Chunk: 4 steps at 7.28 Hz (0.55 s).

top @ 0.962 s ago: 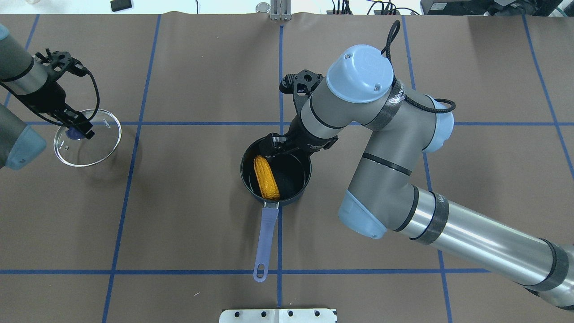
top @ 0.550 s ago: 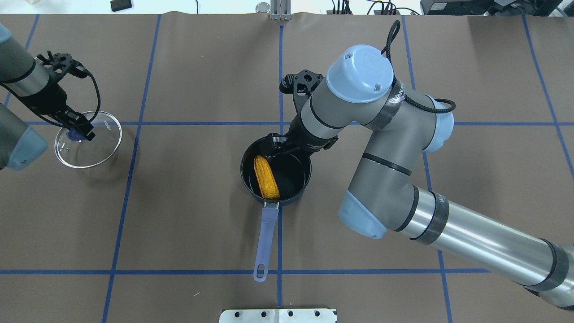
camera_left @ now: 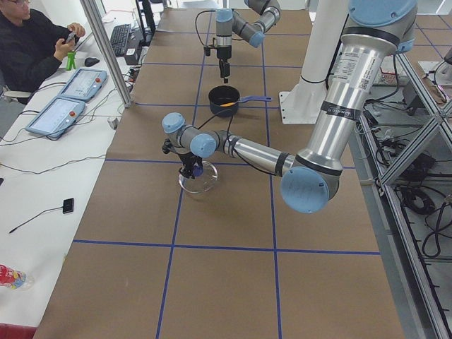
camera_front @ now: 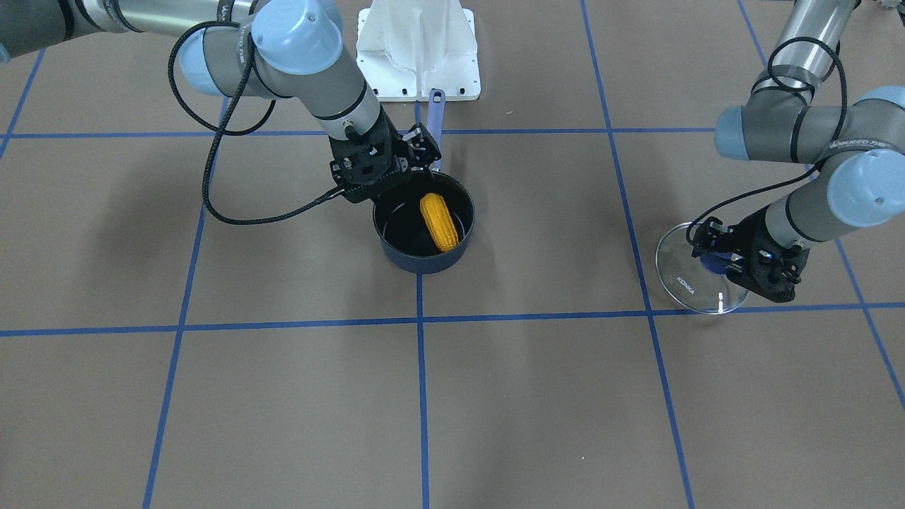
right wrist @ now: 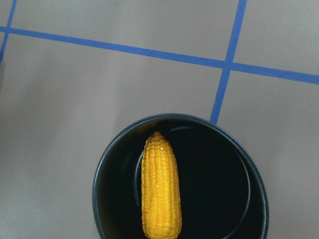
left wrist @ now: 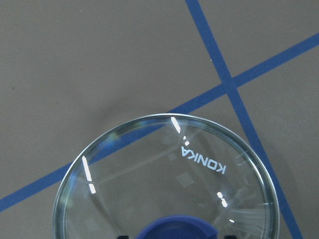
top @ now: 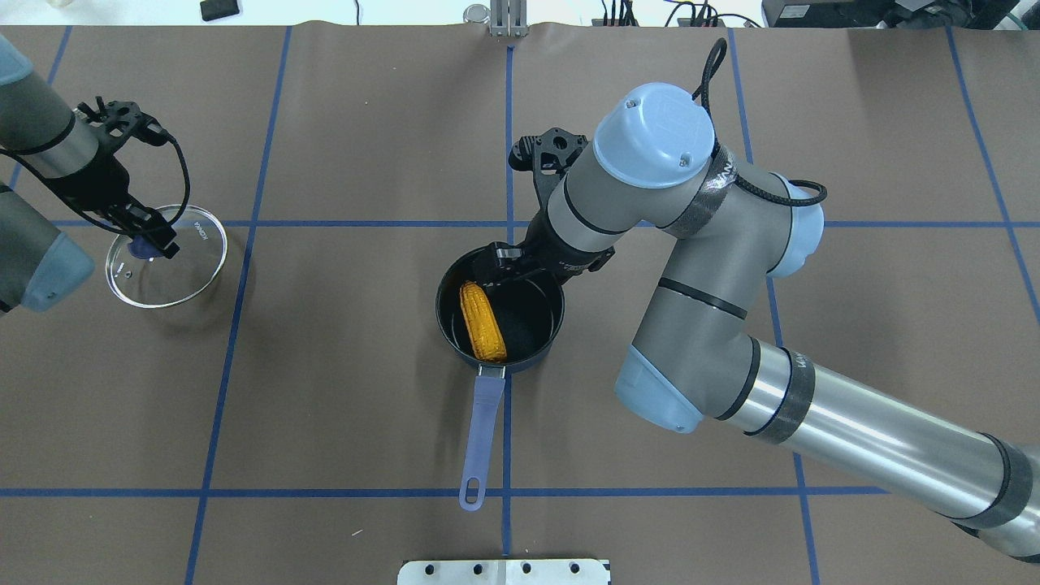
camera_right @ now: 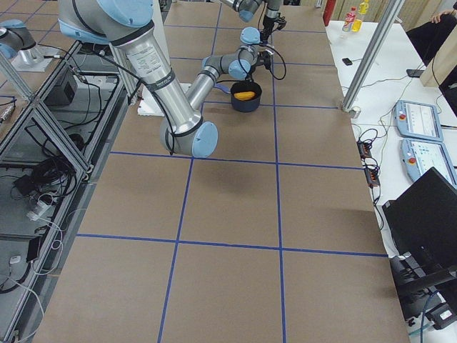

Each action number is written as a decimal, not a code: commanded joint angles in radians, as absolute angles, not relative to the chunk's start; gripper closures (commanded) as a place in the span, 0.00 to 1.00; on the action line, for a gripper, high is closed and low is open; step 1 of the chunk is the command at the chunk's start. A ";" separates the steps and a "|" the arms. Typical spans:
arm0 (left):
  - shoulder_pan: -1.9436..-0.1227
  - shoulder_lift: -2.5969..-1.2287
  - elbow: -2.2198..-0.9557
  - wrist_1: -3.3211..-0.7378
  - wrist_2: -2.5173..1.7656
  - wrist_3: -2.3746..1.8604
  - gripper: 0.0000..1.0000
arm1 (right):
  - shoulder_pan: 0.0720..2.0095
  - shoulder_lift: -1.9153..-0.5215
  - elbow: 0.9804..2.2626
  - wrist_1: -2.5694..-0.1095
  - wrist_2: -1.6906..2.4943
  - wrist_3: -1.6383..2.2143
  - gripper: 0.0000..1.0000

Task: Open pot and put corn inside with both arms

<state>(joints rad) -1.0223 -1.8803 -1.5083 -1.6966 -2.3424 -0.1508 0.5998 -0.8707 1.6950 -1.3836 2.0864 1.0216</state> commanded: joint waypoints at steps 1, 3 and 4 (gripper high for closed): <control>-1.008 -1.884 -1.497 -1.698 -2.342 -0.150 0.37 | 0.600 -0.871 1.695 -1.384 2.086 1.023 0.01; -1.008 -1.884 -1.497 -1.698 -2.342 -0.149 0.35 | 0.600 -0.871 1.695 -1.384 2.086 1.022 0.01; -1.008 -1.884 -1.497 -1.698 -2.342 -0.146 0.25 | 0.600 -0.873 1.695 -1.384 2.086 1.022 0.01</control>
<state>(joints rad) -1.0085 -1.8835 -1.4977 -1.6980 -2.3424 -0.1482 0.5998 -0.8717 1.6950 -1.3836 2.0862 1.0218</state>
